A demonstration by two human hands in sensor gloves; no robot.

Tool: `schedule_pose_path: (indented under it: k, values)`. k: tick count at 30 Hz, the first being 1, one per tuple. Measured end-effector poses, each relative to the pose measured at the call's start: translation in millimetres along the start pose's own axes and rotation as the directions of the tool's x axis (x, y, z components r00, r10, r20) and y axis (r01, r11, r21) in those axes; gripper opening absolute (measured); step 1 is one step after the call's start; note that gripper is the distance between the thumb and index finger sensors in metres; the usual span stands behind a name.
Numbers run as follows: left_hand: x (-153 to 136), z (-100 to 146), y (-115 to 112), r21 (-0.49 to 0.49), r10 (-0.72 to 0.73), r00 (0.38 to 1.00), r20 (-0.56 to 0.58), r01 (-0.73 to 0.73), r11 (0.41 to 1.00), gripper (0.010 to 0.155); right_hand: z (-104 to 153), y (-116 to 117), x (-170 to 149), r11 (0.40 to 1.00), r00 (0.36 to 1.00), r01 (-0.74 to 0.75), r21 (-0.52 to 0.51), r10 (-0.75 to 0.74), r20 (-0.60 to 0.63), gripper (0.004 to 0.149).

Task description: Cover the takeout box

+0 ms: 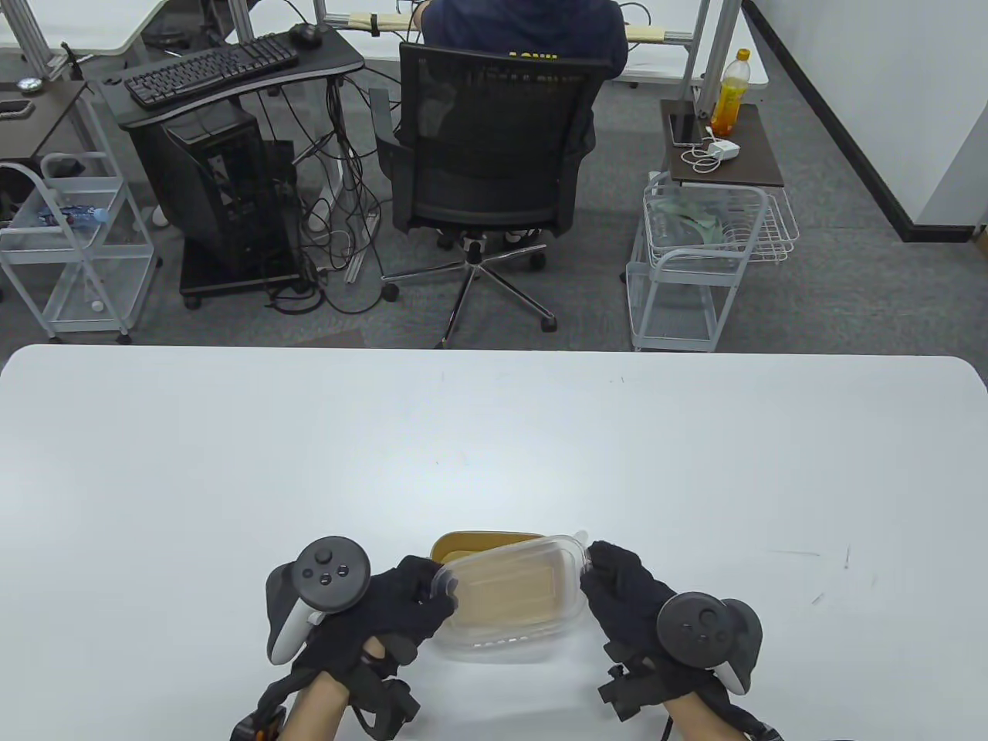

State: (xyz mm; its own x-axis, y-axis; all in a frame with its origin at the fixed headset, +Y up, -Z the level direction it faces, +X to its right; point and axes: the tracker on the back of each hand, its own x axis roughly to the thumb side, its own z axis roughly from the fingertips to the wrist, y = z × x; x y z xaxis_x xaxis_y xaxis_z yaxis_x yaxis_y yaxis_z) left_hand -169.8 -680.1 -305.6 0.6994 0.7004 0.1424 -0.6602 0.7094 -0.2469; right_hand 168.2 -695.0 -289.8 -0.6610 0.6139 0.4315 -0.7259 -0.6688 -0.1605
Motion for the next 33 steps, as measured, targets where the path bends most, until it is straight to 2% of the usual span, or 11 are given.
schedule_pose_path:
  k: [3, 5, 8, 11, 14, 19, 24, 33]
  values:
    - [21.7, 0.8, 5.9, 0.035, -0.169, 0.984, 0.058, 0.167, 0.985, 0.045, -0.2, -4.7, -2.0, 1.000, 1.000, 0.005, -0.027, -0.005, 0.027, 0.048]
    - [34.3, 3.2, 9.3, 0.101, -0.288, 0.955, 0.072, 0.281, 0.955, 0.042, 0.3, -8.6, -4.8, 0.998, 0.999, -0.031, -0.048, 0.032, 0.010, 0.053]
    - [48.5, 7.9, 12.7, 0.232, -0.458, 0.887, 0.065, 0.433, 0.871, 0.039, 1.5, -14.3, -13.6, 0.993, 0.994, -0.110, -0.039, 0.110, 0.000, 0.061]
    - [50.9, 9.8, 12.3, 0.335, -0.526, 0.849, 0.041, 0.485, 0.808, 0.036, 2.7, -17.1, -24.4, 0.988, 0.987, -0.157, -0.009, 0.157, -0.024, 0.064]
    - [47.5, 9.3, 6.7, 0.435, -0.620, 0.784, -0.008, 0.562, 0.704, 0.035, 3.0, -17.9, -35.5, 0.985, 0.981, -0.169, 0.043, 0.172, -0.087, 0.066]
    - [34.3, 1.0, -9.0, 0.484, -0.702, 0.708, -0.073, 0.641, 0.596, 0.035, 2.6, -15.4, -46.6, 0.984, 0.976, -0.151, 0.090, 0.163, -0.144, 0.068]
    - [23.3, -8.0, -23.8, 0.494, -0.754, 0.648, -0.103, 0.692, 0.527, 0.035, 2.2, -12.6, -47.7, 0.981, 0.973, -0.161, 0.106, 0.176, -0.148, 0.069]
    - [10.5, -16.4, -48.7, 0.492, -0.782, 0.619, -0.076, 0.706, 0.510, 0.035, 1.8, -10.4, -46.5, 0.977, 0.971, -0.173, 0.126, 0.190, -0.145, 0.070]
